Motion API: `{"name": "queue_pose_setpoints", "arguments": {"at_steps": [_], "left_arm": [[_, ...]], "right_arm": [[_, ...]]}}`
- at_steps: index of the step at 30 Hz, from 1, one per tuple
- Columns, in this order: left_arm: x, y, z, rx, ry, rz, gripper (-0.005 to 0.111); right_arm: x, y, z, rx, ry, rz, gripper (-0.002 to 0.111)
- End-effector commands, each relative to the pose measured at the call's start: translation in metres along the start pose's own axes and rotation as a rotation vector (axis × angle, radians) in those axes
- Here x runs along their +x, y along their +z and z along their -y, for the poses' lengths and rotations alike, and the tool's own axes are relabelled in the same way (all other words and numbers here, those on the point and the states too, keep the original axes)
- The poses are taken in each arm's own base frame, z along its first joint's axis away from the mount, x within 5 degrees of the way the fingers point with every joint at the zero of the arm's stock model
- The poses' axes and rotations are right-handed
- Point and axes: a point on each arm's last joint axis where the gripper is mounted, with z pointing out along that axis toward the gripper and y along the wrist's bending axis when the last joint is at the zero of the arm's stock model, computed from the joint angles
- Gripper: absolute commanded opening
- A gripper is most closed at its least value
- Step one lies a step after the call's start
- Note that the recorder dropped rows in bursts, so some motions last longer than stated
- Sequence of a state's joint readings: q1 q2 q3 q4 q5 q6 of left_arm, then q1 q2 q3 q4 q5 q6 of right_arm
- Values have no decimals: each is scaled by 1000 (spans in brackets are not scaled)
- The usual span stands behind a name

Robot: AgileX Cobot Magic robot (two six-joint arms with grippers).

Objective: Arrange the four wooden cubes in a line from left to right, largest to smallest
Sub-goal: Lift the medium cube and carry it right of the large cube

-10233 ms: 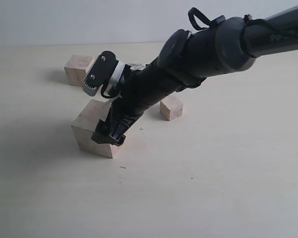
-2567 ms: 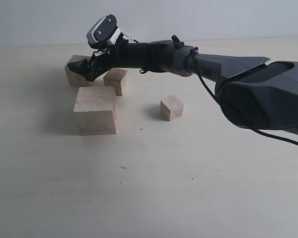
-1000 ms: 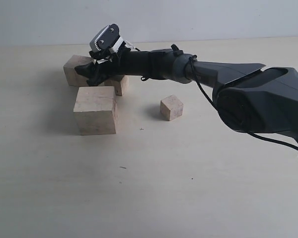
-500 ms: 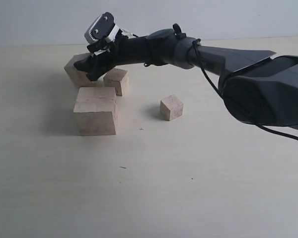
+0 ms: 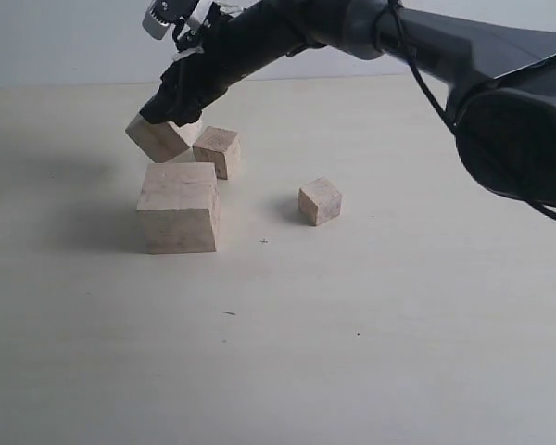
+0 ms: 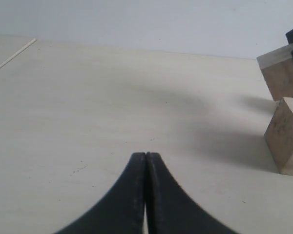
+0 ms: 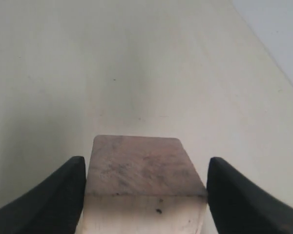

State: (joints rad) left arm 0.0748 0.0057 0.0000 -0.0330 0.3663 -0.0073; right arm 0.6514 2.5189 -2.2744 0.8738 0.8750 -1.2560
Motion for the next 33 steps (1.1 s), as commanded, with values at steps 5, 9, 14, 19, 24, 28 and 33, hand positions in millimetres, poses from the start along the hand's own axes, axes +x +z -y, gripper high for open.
{"name": "queue_pose_setpoints", "arguments": {"at_steps": [5,9,14,19,24,28,33], "left_arm": [[-1,0,0,7,4,18,0],[-1,0,0,7,4,18,0],[-1,0,0,7,4,18,0],[-1,0,0,7,4,18,0],[-1,0,0,7,4,18,0],[-1,0,0,7,4,18,0],[-1,0,0,7,4,18,0]], "right_arm": [[-49,-55,-14,-7,-45,-3,0],[-54,-74,-20,-15,-39,-106,0],[-51,-91,-29,-57,-40,-266,0],[-38,-96,-26,-7,-85,-390,0],[-11,-88,-30,-52,-131,-498,0],[7,-78,-37,-139,-187,-523,0],[29,-67,-48,-242,-213,-537,0]]}}
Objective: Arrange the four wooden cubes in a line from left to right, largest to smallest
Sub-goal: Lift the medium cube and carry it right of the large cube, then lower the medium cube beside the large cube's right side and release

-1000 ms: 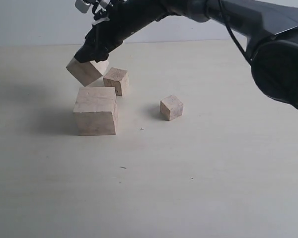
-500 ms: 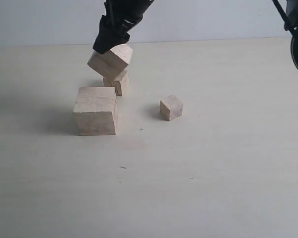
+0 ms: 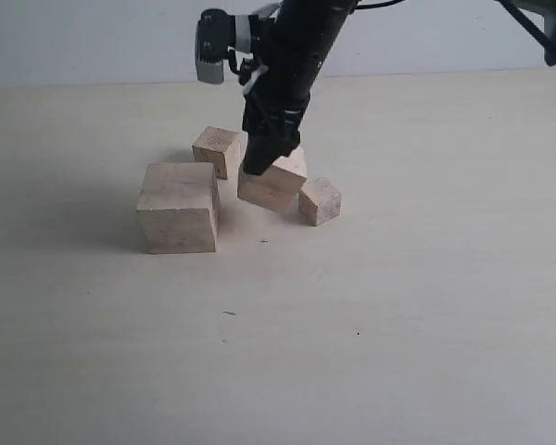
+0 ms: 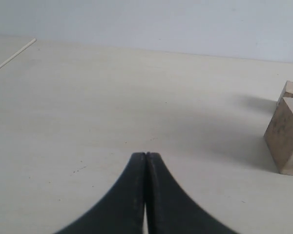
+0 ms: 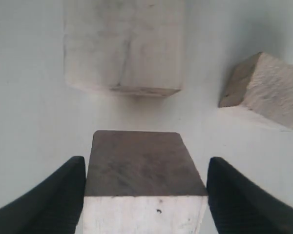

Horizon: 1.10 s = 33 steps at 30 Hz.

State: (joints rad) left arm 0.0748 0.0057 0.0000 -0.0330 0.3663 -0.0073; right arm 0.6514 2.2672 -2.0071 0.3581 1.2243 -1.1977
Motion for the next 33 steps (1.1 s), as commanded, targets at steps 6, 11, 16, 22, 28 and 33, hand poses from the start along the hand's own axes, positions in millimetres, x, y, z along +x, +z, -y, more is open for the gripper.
{"name": "queue_pose_setpoints", "arguments": {"at_steps": [6,11,16,22,28,33], "left_arm": [[-1,0,0,7,4,18,0],[-1,0,0,7,4,18,0],[-1,0,0,7,4,18,0],[-1,0,0,7,4,18,0],[-1,0,0,7,4,18,0],[-1,0,0,7,4,18,0]], "right_arm": [[10,32,-12,-27,-10,88,0],[12,46,-7,-10,-7,114,0],[9,51,-13,-79,-8,162,16],[0,36,-14,-61,6,222,56],[0,30,-14,-42,-14,206,70],[0,30,-14,-43,-7,205,69]]}}
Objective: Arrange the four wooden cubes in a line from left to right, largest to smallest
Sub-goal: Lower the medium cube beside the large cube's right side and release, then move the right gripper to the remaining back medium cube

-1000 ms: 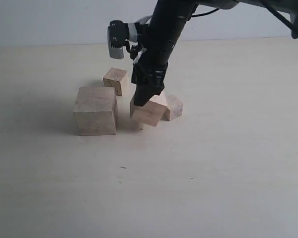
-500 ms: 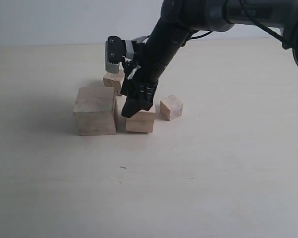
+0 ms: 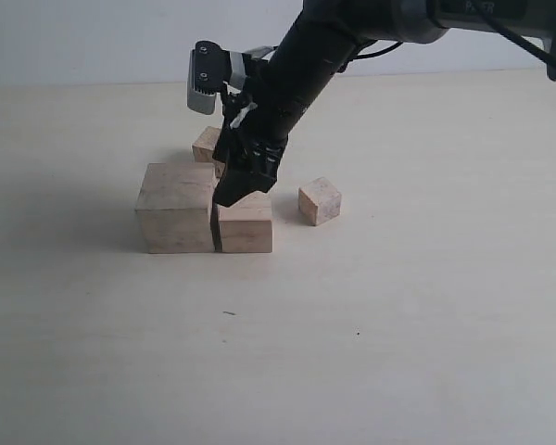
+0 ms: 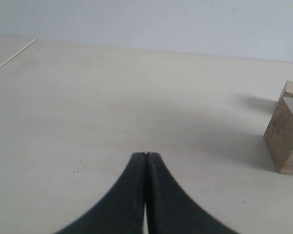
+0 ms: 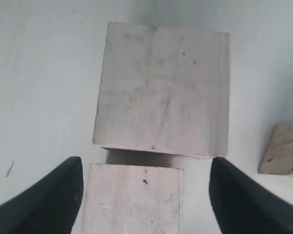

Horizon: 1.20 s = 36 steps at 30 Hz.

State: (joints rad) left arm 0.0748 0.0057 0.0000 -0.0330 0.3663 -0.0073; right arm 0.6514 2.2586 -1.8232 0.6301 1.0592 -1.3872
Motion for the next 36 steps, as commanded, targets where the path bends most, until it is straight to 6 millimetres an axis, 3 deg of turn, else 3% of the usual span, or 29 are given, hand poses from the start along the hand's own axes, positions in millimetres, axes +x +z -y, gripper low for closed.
{"name": "queue_pose_setpoints", "arguments": {"at_steps": [1,5,8,12,16,27,36], "left_arm": [[-1,0,0,7,4,18,0],[-1,0,0,7,4,18,0],[-1,0,0,7,4,18,0],[-1,0,0,7,4,18,0],[-1,0,0,7,4,18,0],[-1,0,0,7,4,18,0],[-1,0,0,7,4,18,0]], "right_arm": [[-2,-4,-1,6,-7,-1,69],[-6,-12,-4,0,15,-3,69],[-10,-30,-7,47,35,-54,68],[-12,-60,-10,151,166,-156,58],[-2,-68,-18,133,308,-285,45],[28,-37,-22,130,362,-356,40],[39,-14,-22,191,410,-259,40]]}}
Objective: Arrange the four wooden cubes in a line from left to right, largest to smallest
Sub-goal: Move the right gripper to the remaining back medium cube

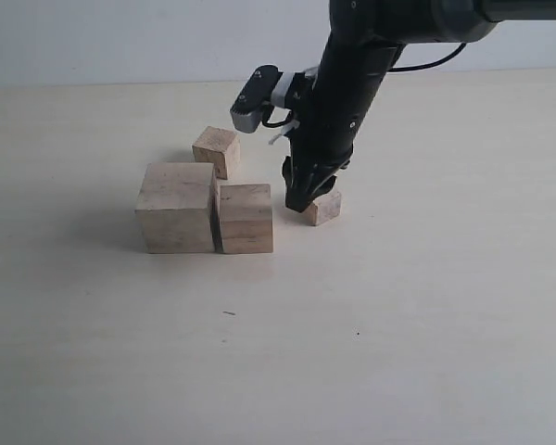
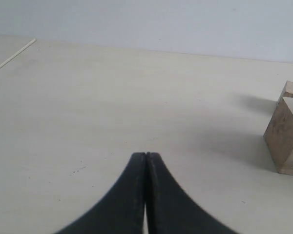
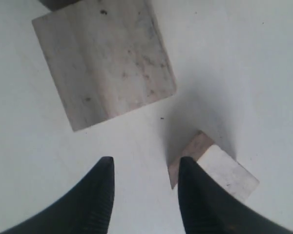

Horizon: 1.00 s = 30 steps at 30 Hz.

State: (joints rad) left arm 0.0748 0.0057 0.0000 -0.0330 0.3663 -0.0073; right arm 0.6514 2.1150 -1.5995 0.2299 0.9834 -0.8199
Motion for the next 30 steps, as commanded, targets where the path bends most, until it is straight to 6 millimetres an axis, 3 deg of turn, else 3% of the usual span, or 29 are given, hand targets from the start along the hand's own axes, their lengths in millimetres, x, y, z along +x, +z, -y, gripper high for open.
{"name": "queue_pose_setpoints", "arguments": {"at_steps": [1,12,27,30], "left_arm": [[-1,0,0,7,4,18,0],[-1,0,0,7,4,18,0],[-1,0,0,7,4,18,0],[-1,0,0,7,4,18,0]], "right_arm": [[-4,8,1,8,43,67,40],[-15,1,11,101,36,154,40],[-40,-18,36,282,165,466,41],[-41,-20,41,309,151,508,48]]}}
